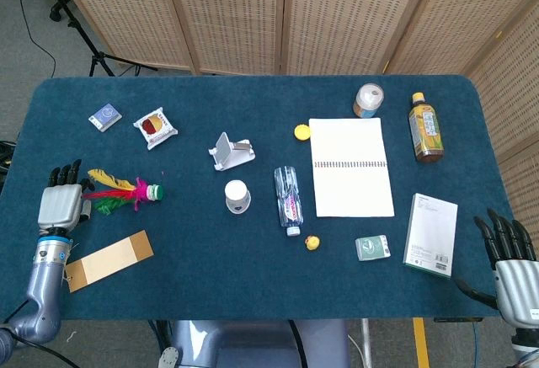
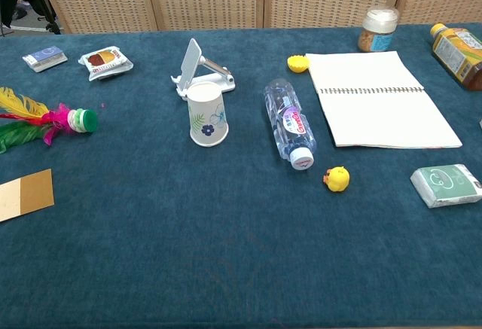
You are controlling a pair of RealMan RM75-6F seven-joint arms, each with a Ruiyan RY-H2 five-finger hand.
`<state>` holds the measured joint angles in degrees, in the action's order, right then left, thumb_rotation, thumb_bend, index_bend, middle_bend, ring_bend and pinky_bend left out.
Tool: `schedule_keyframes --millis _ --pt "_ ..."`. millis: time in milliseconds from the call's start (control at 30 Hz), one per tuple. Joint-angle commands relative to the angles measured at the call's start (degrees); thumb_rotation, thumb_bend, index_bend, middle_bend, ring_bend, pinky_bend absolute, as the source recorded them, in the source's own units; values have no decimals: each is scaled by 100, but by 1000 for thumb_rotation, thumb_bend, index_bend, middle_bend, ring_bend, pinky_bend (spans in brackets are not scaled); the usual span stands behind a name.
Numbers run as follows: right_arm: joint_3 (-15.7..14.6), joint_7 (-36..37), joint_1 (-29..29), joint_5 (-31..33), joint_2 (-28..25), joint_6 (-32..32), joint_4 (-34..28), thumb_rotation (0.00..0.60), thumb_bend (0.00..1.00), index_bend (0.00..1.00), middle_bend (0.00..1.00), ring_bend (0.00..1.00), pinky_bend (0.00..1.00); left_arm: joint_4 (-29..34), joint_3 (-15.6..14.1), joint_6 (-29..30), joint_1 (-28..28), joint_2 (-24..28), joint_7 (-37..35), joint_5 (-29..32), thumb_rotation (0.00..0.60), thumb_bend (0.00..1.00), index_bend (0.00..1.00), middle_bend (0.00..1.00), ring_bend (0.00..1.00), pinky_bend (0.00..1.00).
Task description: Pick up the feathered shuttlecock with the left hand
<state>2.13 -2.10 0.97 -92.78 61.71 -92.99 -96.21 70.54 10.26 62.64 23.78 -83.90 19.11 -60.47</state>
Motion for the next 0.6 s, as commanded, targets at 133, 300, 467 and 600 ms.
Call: schedule_keyframes --millis 133,300,467,600 --pt "-10 6 15 -42 -6 -40 -8 600 0 0 0 0 0 23 -47 83 -32 43 102 -22 600 512 405 0 0 0" --pt "-13 14 26 -70 -9 -72 -15 600 0 0 0 0 0 -45 -51 43 -27 34 145 39 600 520 405 0 0 0" --pt "-7 9 20 -61 -5 -63 -17 600 0 0 0 0 0 -160 -82 -40 -2 -4 239 96 600 519 405 0 0 0" --pt "4 3 10 -45 4 -47 -11 600 0 0 0 0 0 -271 -78 -104 23 -71 244 142 600 518 405 0 0 0"
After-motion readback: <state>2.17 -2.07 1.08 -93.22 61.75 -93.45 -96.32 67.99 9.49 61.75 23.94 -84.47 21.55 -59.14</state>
